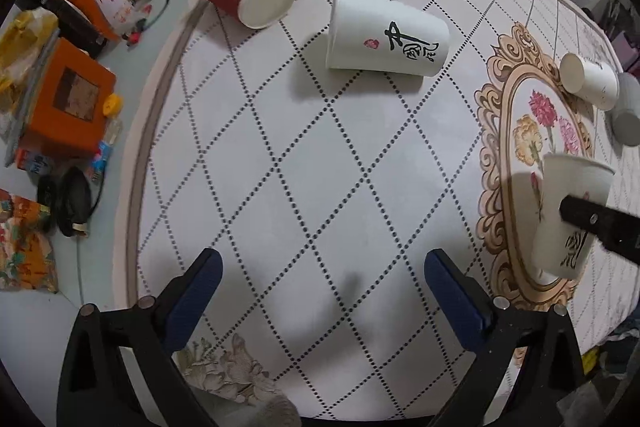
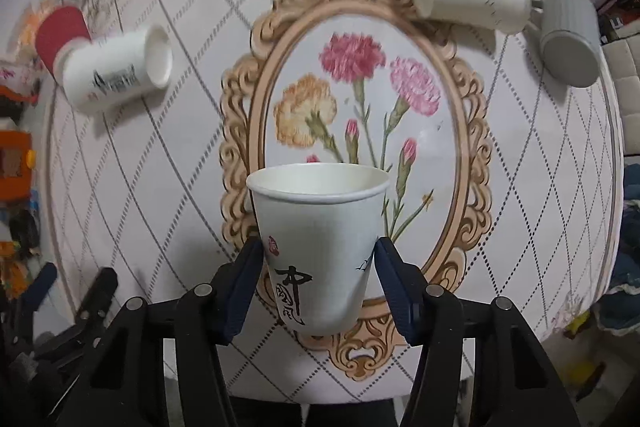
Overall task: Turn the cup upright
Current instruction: 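Rotate the white cup upright with the right tool and lower it onto the flower oval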
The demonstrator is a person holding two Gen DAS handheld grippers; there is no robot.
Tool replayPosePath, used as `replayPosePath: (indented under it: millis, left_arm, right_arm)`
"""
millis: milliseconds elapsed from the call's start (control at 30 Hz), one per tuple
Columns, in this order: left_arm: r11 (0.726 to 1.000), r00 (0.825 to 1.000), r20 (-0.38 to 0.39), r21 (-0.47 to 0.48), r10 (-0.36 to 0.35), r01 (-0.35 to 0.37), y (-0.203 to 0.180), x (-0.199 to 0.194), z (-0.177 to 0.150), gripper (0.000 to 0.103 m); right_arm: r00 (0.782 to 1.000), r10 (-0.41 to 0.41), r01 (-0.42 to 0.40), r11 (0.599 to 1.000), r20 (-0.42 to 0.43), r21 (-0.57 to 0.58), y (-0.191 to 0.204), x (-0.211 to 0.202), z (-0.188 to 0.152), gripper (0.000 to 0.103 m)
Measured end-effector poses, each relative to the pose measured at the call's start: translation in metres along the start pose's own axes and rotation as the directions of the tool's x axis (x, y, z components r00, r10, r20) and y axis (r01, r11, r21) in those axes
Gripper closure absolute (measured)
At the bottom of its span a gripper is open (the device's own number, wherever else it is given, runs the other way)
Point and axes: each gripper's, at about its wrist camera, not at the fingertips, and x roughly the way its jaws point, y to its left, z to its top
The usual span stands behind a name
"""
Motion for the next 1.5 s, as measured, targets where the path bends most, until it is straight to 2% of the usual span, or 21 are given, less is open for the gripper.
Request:
replayPosePath:
  millis: [100, 200, 300, 433, 533, 567, 667, 800, 933, 1000, 1267, 1500]
  left_arm:
    - [1.000, 1.000, 0.008, -0.001, 0.007, -0.007, -0.002, 0.004, 0.008, 0.000]
    - [1.000, 1.000, 0.003, -0.006, 0.008, -0.008, -0.003, 0.008, 0.016, 0.000]
    - [0.999, 0.999, -0.001, 0.000, 0.036, -0.036, -0.006, 0.016, 0.023, 0.000]
    - [0.997, 0.997, -0.011, 0.008, 0.073, -0.073, -0.008, 0.030, 0.025, 0.000]
    - [0.996, 0.996, -0.025, 0.021, 0.091, -0.091, -0.010, 0.039, 0.022, 0.000]
    - [0.996, 0.995, -0.027, 0.025, 0.092, -0.091, -0.010, 0.041, 0.020, 0.000]
    - [0.995, 0.995, -0.034, 0.036, 0.090, -0.089, -0.010, 0.043, 0.014, 0.000]
    - [0.996, 0.996, -0.023, 0.049, 0.081, -0.080, -0.010, 0.035, 0.005, 0.000]
    - [0.995, 0.997, 0.002, 0.067, 0.076, -0.076, -0.011, 0.023, -0.004, 0.000]
    - [0.994, 0.997, 0.020, 0.079, 0.078, -0.079, -0.013, 0.016, -0.009, 0.000]
    - [0.992, 0.995, 0.074, 0.096, 0.070, -0.077, -0.021, -0.019, -0.021, 0.000]
    - [0.993, 0.986, 0.158, 0.091, 0.057, -0.072, -0.030, -0.078, -0.041, 0.000]
  right_arm:
    - [0.996, 0.017, -0.019, 1.000, 0.090, 0.021, -0.005, -0.014, 0.005, 0.043]
    - [0.981, 0.026, -0.032, 0.999, 0.194, 0.029, -0.011, -0.021, 0.015, 0.044]
    - [0.949, 0.026, -0.040, 0.999, 0.314, 0.036, -0.013, -0.022, 0.026, 0.044]
    - [0.883, 0.009, -0.023, 0.999, 0.470, 0.024, -0.010, -0.014, 0.026, 0.044]
    - [0.852, -0.017, 0.016, 1.000, 0.523, 0.006, -0.003, -0.001, 0.022, 0.044]
    - [0.827, -0.021, 0.030, 1.000, 0.561, -0.008, -0.001, 0.000, 0.016, 0.044]
    - [0.808, -0.030, 0.062, 0.997, 0.588, -0.034, 0.004, 0.001, 0.006, 0.044]
    - [0.815, -0.032, 0.064, 0.997, 0.578, -0.035, 0.000, 0.002, -0.010, 0.043]
    - [0.842, -0.038, 0.059, 0.998, 0.538, -0.022, -0.005, 0.004, -0.025, 0.041]
    - [0.850, -0.044, 0.062, 0.998, 0.526, -0.017, -0.007, 0.006, -0.033, 0.031]
    - [0.843, -0.090, 0.090, 0.996, 0.530, 0.026, -0.021, -0.018, -0.061, 0.018]
    - [0.835, -0.147, 0.132, 0.989, 0.531, 0.065, -0.036, -0.062, -0.082, 0.002]
